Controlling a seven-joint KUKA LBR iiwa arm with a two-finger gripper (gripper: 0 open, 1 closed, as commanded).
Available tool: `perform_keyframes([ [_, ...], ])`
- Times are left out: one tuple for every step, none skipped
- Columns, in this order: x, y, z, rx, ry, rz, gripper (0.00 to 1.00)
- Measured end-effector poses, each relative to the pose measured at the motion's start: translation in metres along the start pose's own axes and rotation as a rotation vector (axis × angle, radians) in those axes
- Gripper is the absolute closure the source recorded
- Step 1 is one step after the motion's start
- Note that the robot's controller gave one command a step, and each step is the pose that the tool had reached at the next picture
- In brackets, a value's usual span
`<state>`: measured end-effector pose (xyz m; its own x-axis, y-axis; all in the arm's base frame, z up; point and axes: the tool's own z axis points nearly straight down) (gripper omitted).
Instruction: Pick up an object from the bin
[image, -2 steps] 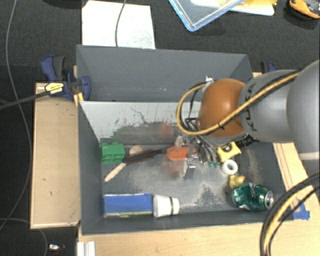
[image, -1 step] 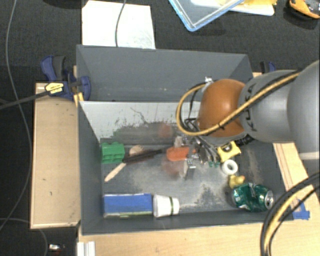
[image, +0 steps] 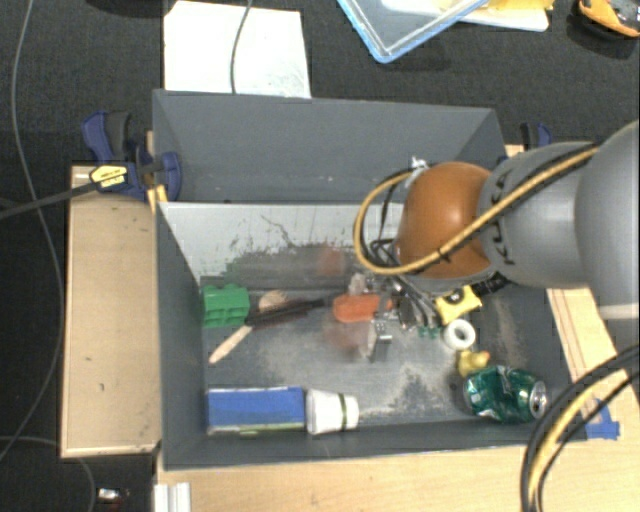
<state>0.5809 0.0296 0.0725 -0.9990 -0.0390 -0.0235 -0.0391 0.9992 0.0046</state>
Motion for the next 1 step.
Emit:
perform_keyframes([
  [-0.0009,0.0026,-0.0037,0.000,-0.001,0.018,0.00],
])
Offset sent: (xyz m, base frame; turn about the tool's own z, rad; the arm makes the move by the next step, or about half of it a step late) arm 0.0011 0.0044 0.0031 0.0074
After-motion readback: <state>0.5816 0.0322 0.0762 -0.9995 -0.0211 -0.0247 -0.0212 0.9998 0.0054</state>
